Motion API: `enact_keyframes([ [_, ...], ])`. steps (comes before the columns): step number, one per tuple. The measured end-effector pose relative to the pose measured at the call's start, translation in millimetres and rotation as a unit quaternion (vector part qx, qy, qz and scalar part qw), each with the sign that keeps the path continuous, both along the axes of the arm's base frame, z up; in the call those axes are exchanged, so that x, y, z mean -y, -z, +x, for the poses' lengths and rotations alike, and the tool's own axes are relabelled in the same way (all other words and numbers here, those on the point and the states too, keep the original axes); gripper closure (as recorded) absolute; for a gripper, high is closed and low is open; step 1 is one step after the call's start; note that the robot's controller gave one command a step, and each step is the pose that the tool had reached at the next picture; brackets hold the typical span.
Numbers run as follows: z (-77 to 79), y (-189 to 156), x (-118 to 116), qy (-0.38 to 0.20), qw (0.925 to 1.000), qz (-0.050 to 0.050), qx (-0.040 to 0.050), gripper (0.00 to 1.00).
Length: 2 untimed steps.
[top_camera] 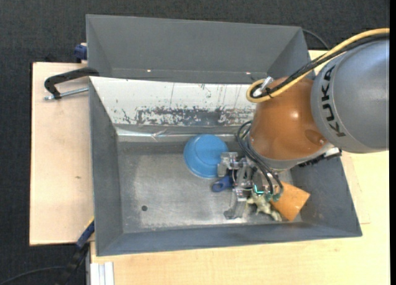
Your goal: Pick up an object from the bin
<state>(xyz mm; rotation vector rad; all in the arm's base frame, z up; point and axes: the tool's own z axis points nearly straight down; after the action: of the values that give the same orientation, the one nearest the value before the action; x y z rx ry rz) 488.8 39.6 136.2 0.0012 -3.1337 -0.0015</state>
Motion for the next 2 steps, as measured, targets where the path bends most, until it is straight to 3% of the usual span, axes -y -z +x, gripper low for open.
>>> enact_keyframes([
  [1, 26.5, 66, 86, -0.087, 0.9962, 0.002, 0.0063, 0.00],
  [2, 99.0, 33, 110, -0.100, 0.9950, 0.000, 0.0088, 0.00],
])
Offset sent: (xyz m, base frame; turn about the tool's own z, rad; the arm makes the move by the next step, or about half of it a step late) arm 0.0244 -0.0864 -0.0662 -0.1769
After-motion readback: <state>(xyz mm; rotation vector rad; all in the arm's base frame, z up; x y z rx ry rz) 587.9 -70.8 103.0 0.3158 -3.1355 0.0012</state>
